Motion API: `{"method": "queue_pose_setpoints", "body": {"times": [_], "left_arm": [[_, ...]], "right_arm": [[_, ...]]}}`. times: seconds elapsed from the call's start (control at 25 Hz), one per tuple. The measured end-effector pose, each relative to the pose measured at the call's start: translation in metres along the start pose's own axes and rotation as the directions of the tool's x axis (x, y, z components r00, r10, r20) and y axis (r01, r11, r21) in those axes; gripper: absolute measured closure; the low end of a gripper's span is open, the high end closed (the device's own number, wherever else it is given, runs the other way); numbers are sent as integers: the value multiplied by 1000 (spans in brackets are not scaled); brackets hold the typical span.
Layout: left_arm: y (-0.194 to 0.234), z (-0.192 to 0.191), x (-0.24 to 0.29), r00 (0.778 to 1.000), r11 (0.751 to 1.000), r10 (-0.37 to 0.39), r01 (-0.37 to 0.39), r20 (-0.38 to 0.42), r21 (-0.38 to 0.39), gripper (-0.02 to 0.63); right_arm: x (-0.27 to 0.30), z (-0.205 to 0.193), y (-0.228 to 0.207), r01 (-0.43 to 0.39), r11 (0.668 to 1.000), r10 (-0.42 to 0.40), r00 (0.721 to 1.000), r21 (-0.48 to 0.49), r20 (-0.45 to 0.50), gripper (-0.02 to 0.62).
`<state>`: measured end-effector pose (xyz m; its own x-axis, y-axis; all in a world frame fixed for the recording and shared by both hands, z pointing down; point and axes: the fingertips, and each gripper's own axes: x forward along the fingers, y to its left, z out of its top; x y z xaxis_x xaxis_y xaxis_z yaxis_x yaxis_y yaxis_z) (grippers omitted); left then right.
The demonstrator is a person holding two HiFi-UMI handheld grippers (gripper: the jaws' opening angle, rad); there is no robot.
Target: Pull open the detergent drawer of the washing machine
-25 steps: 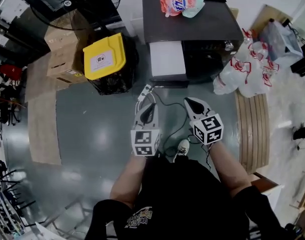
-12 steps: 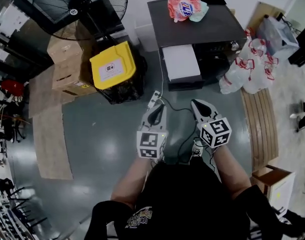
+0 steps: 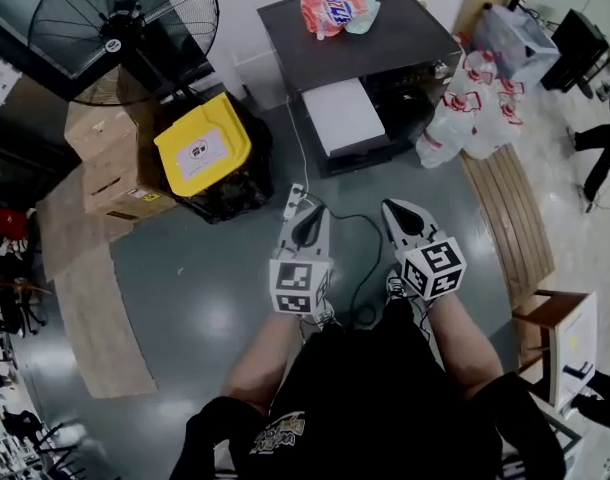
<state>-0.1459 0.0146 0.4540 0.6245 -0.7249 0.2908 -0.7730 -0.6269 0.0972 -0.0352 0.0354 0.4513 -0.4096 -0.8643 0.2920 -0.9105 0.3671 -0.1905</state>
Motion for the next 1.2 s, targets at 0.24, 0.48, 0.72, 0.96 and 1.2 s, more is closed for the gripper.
{"method": "queue_pose_setpoints", "body": {"times": [0.24, 0.48, 0.72, 0.96, 1.2], "left_arm": [[-15, -3, -2, 1000, 1000, -25, 25, -14, 0, 594], [-28, 1, 1, 1000, 1000, -16, 16, -13, 12, 594], [-35, 3, 6, 1000, 1000, 1, -1, -16, 11, 594], [-39, 4, 12, 1000, 1000, 16, -16, -19, 1, 594], [-39, 4, 16, 1000, 1000, 19, -19, -12, -6, 594]], "right_arm": [[-18, 3, -7, 31, 999, -31, 999, 11, 14, 592], [-26, 6, -17, 20, 1000, -21, 999, 19, 31, 592], [-28, 6, -26, 3, 1000, -4, 1000, 23, 24, 592], [-28, 8, -32, -9, 1000, 8, 1000, 19, 14, 592], [-27, 7, -36, -13, 1000, 13, 1000, 15, 9, 592]]}}
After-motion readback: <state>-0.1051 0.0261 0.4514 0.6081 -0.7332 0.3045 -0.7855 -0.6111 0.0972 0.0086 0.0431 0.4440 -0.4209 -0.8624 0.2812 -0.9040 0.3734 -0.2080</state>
